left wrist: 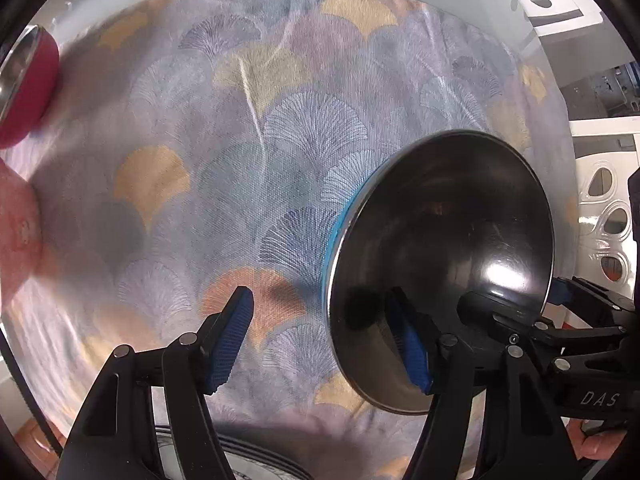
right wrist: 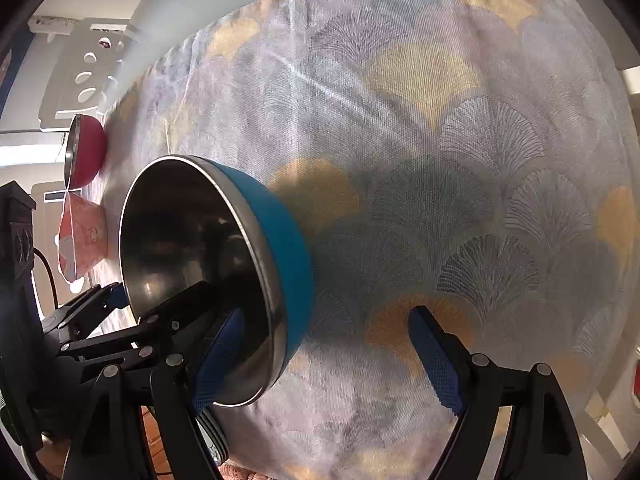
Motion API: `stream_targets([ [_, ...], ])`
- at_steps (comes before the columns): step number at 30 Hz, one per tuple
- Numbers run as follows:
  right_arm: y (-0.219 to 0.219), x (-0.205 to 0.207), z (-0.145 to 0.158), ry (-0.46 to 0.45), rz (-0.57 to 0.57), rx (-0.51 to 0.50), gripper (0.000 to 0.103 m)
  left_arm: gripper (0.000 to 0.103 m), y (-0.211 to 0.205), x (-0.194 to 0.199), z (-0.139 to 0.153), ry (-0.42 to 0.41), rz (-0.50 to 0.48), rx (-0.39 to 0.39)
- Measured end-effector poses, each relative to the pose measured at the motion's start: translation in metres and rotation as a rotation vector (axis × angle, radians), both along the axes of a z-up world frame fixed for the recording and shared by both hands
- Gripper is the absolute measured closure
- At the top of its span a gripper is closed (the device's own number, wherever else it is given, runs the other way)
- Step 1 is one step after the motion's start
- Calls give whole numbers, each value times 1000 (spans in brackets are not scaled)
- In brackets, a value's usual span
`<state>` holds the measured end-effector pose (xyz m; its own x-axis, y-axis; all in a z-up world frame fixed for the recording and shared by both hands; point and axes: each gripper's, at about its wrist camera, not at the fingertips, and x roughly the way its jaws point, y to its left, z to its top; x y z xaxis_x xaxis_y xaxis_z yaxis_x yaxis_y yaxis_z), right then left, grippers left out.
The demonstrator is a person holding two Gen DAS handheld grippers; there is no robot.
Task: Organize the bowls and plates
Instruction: 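Close both tools on the rim of the blue steel bowl, then lift the blue steel bowl off the cloth with both tools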
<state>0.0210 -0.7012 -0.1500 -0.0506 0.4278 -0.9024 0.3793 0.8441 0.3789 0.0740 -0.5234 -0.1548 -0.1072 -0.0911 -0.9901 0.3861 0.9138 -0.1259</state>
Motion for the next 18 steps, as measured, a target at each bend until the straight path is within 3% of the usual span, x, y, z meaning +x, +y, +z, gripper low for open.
stream_targets([
  [4, -1, 1, 0, -8, 3, -8, 20, 41, 0, 0, -3, 4, 18, -23],
  [9, 5, 3, 0, -11, 26, -47, 25, 54, 0, -2, -2, 6, 21, -59],
  [12, 15, 6, 1, -12, 55, -103, 37, 73, -9, -7, 0, 19, 24, -95],
  [13, 17, 6, 3, -17, 67, -119, 47, 77, -10, -8, 1, 23, 27, -108],
  [14, 20, 8, 4, -29, 71, -113, 60, 78, -11, -10, 2, 13, 33, -106],
  [16, 28, 11, 4, -38, 61, -57, 75, 80, -11, -13, 3, 7, 45, -114],
  [18, 40, 15, 4, -37, 86, -59, 76, 83, -9, -15, 3, 21, 64, -128],
])
